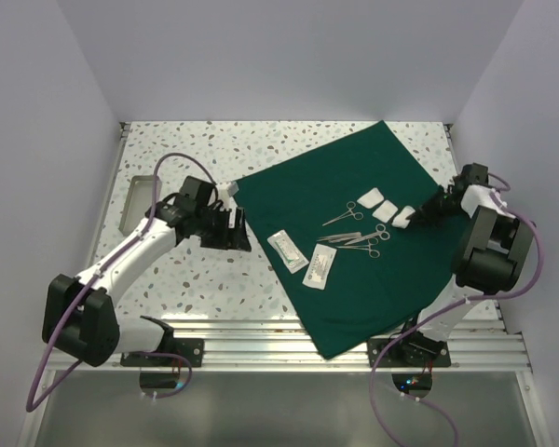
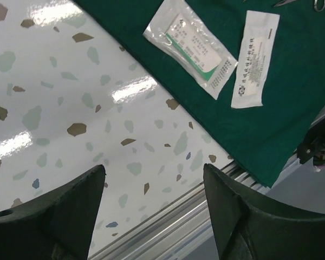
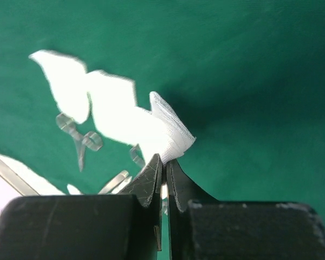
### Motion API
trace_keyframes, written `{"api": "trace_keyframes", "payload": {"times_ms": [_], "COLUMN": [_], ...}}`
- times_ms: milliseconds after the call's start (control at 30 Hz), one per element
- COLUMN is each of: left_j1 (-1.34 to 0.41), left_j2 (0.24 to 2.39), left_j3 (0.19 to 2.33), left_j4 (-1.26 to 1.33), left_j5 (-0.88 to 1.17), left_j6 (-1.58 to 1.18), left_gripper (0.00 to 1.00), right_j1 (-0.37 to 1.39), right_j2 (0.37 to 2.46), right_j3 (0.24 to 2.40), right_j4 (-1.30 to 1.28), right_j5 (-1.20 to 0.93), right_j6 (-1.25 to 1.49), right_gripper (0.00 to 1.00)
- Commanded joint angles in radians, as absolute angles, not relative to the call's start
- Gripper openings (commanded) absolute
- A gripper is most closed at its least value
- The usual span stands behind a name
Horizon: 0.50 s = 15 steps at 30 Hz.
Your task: Prepare the surgical pack
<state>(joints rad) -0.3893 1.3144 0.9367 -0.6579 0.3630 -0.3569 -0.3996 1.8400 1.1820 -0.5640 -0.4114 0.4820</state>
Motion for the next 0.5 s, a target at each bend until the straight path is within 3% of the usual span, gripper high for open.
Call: {"api": "trace_keyframes", "payload": {"times_ms": [0, 167, 467], "left_j1": [-0.391, -0.387, -0.387], "left_j2": [1.278, 1.258, 1.111], "left_j3": [1.003, 1.025, 0.889], "left_j4": [-0.575, -0.490, -0.057], "left_j5": [0.445, 0.576, 0.771], "left_j6": [-0.382, -0.442, -0.757], "left_gripper": [0.77, 0.79, 0.97], "right_j1": [-0.370, -0.241, 0.156], "right_j2": [1.700, 1.589, 1.463], "right_j3": [1.246, 1.282, 1.358], "right_j4": [-0.641, -0.695, -0.692], "right_j5": [-0.425, -0.449, -0.690], "right_j6": [0.453, 0.468, 0.544], "right_gripper": [0.00, 0.00, 0.00]}}
